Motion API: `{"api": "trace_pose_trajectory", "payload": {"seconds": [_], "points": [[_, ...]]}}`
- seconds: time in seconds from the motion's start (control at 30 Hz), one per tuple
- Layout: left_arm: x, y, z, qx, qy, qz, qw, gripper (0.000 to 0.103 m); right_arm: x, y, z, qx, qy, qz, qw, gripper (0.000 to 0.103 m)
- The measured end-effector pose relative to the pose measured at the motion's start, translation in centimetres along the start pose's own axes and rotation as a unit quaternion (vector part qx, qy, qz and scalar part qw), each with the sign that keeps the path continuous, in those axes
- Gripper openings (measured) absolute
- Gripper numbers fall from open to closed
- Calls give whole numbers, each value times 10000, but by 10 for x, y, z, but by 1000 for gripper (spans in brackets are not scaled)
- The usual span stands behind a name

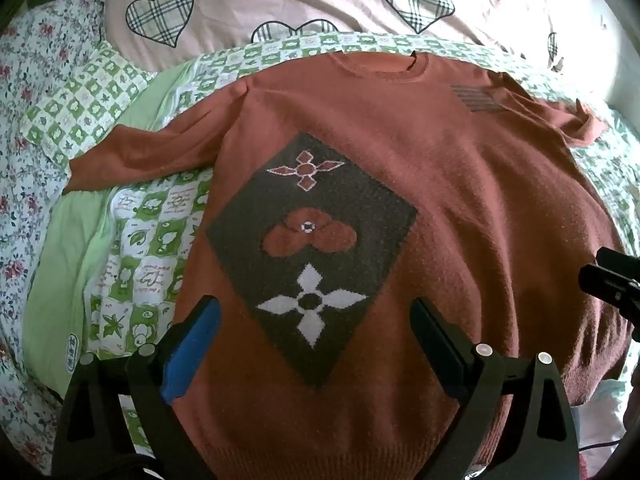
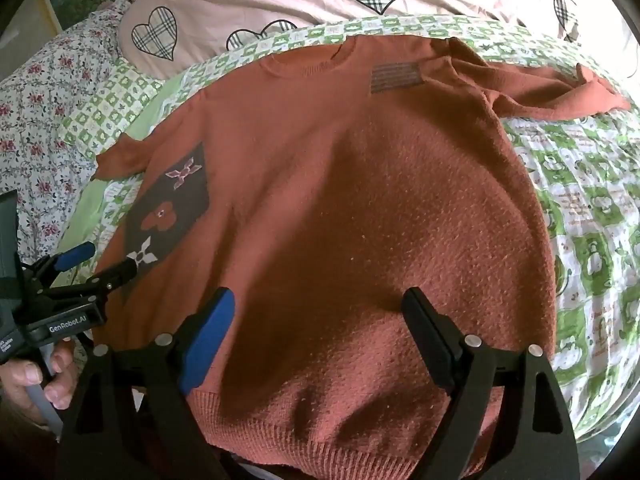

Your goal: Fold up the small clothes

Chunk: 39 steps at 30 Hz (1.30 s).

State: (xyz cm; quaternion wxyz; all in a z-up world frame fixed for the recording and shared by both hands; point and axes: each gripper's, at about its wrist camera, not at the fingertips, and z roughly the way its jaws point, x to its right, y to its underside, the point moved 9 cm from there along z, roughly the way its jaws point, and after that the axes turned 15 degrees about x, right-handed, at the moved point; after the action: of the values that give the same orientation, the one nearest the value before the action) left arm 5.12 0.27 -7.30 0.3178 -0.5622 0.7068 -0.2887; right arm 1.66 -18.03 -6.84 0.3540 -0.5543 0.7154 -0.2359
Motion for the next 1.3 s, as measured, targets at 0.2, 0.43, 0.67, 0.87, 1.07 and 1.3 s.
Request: {"api": "trace_pose_trajectory", "payload": {"seconds": [0.2,0.43,0.67,0.87,1.07,1.3], "points": [[0,-2,2,-11,-10,-44,10000,96,-1,1,1,30,14,31,10000,86],[2,-3,3,-29,21,-75,10000,96,3,-1,-2,84,0,29,10000,86],[3,-4,2,-51,74,-124,9999,96,-3,-1,-2,38,3,43,10000,86],[4,-5,1,-34,53,-104,9999,96,-4,-3,-3,86,-37,68,9999,86],[4,-8,-3,6,52,-76,10000,96,-4,-4,-6,12,53,-26,10000,87],[-2,-12,-3,75,-165,163,9997,96,-7,-7,-7,96,-66,67,9999,87]]}}
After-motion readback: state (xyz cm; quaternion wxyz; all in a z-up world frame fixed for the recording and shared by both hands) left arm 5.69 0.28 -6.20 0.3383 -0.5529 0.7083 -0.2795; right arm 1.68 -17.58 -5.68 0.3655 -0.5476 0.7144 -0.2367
